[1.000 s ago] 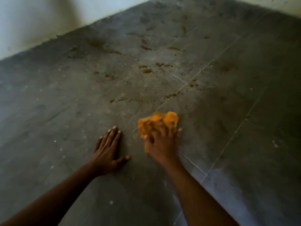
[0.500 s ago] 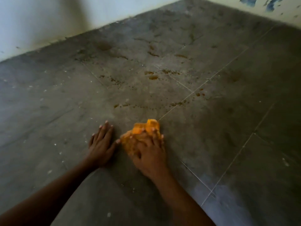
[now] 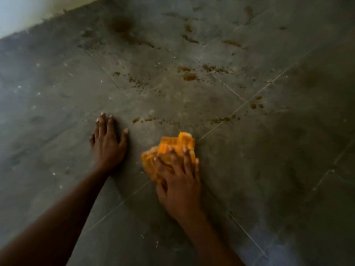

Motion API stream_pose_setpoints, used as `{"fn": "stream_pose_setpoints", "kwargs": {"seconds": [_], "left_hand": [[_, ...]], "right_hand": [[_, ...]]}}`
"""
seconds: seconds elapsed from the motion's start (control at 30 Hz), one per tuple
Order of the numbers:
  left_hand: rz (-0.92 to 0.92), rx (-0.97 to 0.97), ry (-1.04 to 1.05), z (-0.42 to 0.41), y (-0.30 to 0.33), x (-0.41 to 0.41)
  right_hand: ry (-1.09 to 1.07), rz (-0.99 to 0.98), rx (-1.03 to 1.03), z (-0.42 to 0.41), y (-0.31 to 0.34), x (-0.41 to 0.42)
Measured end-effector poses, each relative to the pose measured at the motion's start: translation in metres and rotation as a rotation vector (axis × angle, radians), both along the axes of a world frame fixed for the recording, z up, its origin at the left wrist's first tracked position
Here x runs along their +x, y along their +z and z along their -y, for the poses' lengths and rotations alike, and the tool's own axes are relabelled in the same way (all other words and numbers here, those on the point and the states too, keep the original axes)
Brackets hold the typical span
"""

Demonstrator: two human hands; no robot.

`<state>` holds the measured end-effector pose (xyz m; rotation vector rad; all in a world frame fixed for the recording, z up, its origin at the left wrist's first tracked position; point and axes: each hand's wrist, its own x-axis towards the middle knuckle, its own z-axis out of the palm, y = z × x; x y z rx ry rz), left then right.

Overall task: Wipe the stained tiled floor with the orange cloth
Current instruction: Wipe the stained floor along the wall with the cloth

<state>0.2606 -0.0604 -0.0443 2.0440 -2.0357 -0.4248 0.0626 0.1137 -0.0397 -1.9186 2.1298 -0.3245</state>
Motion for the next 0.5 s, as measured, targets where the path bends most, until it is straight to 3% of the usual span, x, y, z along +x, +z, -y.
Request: {"fn": "stream_pose_setpoints", "kwargs": {"seconds": [0.1,0.23,0.37,0.43,0.5], "left_hand": [[0.025,-0.011,0.068,0.008,0.001,0.022],[0.043,0.003,0.152,0.006,-0.006,0.017],[0.011,-0.025,0.158,0.014,-0.008,0.019],[-0.008,0.003,0.158,0.014,-0.002,0.022],[-0.041,0.019,0.124,0.011,0.003,0.021]], "right_hand": [[-0.078,-0.062,0.011,-0.008,-0.006,-0.034],[-0.345,-0.018,-0.026,0.085,-0.007,-0.028],[0.003,-0.041,-0.021,0.115,-0.003,0.029],[0.162,-0.085,0.031,0.079,0.001,0.016],[0.173,-0.158,0.088,0.048,0.006,-0.019]]}}
